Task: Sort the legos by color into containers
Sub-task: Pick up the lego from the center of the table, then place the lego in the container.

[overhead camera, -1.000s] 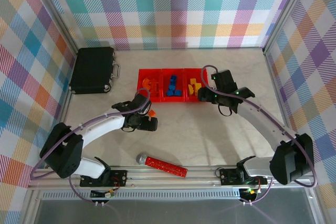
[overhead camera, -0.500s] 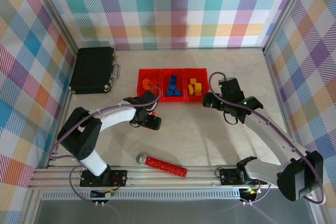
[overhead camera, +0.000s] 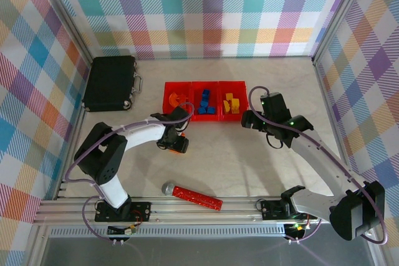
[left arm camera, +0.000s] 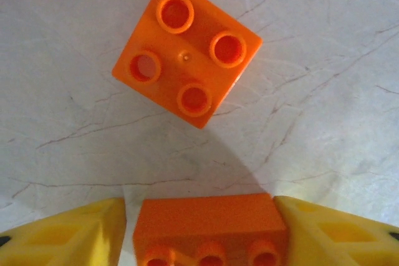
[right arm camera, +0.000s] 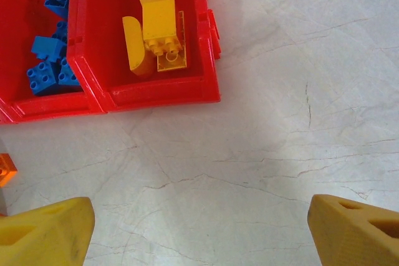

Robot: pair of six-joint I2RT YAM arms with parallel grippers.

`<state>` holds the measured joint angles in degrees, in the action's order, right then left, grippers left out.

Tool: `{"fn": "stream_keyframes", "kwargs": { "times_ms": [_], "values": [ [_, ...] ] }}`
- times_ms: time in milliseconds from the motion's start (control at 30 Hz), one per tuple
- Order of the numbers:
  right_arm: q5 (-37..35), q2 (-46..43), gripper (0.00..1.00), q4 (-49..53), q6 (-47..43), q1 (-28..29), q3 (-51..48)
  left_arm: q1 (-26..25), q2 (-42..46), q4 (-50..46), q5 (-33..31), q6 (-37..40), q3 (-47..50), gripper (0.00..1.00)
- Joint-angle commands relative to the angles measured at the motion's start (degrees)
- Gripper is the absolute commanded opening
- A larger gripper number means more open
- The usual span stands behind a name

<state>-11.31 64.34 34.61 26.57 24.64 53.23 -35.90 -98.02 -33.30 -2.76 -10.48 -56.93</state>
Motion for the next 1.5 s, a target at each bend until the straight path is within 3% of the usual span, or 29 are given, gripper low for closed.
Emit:
{"fn": "stream_keyframes", "kwargs": {
  "times_ms": [0,200,533,867,1133,1467],
  "values": [
    [-0.33,0.26,0.89,0.47,0.07,-0.34,-0.28,-0.39,-2.30,0.43,2.32,0.70,-1.67,0.55],
    [-0.73,0.09,0.89,0.29,-0.33,-0.39,-0.23,-0.40,-2.59,-0.16,2.32,-0.37,-2.92,0.37],
    [-0.71,0.27,0.89,0.06,-0.72,-0.40,-0.12,-0.40,2.10,-1.92,2.36,-3.54,-4.66,0.27],
    [-0.29,-1.08,0.89,0.57,-0.39,-0.39,-1.13,2.38,10.79,-4.85,-3.41,-4.92,-13.62,0.33],
    [-0.04,-3.42,0.89,1.41,-0.17,-0.44,-2.87,9.86,1.80,-4.85,-3.34,-5.26,-25.55,0.34],
    [0.88,-5.22,0.89,1.71,0.52,-0.46,-4.71,12.85,-9.92,-1.86,-1.98,-5.04,-35.53,0.40]
  ]
}}
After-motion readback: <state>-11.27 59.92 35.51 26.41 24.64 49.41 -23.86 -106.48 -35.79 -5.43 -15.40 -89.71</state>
